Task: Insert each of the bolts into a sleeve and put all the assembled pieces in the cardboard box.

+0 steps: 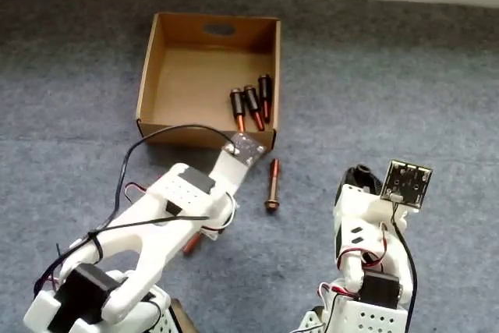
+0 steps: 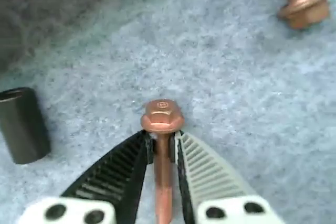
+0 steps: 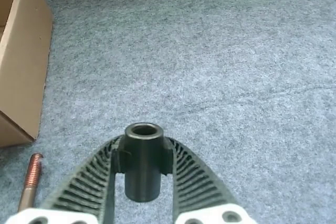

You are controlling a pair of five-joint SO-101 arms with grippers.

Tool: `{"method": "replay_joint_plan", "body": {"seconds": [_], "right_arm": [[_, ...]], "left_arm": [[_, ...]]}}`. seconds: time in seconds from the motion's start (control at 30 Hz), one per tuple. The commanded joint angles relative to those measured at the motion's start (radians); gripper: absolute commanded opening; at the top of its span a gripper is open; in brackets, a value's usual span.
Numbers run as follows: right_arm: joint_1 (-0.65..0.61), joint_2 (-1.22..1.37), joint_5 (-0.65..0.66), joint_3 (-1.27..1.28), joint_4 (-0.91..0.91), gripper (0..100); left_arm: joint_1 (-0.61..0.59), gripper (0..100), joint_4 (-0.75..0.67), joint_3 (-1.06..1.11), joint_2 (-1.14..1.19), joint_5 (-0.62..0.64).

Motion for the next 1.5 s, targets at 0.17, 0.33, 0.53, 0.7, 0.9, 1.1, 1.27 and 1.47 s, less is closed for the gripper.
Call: {"method": "replay_joint_plan", "body": {"seconds": [0.17, 0.33, 0.53, 0.7, 0.9, 1.1, 1.27, 1.47], "right_arm": [[0.008, -0.012, 0.014, -0.007, 0.001, 0.6], [0.008, -0.012, 0.014, -0.007, 0.001, 0.6], [0.008, -0.012, 0.014, -0.007, 0.001, 0.6], [0.008, -0.012, 0.014, -0.007, 0.001, 0.6], [0.01, -0.012, 0.014, -0.007, 0.001, 0.6], [0.01, -0.012, 0.011, -0.013, 0.001, 0.6], [0.005, -0.013, 0.012, -0.082, 0.001, 0.6], [-0.024, -0.013, 0.014, -0.2, -0.002, 0.6]], "left_arm": [[0.001, 8, -0.023, -0.038, -0.035, -0.02], [-0.033, 19, -0.023, -0.036, -0.035, -0.018], [-0.033, 19, -0.025, -0.035, -0.033, -0.017], [-0.035, 17, -0.029, -0.035, -0.033, -0.017], [-0.033, 5, -0.19, 0.007, -0.008, -0.017], [-0.033, 1, -0.138, -0.015, 0.01, -0.017], [-0.033, 1, -0.138, -0.021, -0.008, -0.02], [-0.041, 1, -0.018, 0.018, -0.292, -0.017]]}}
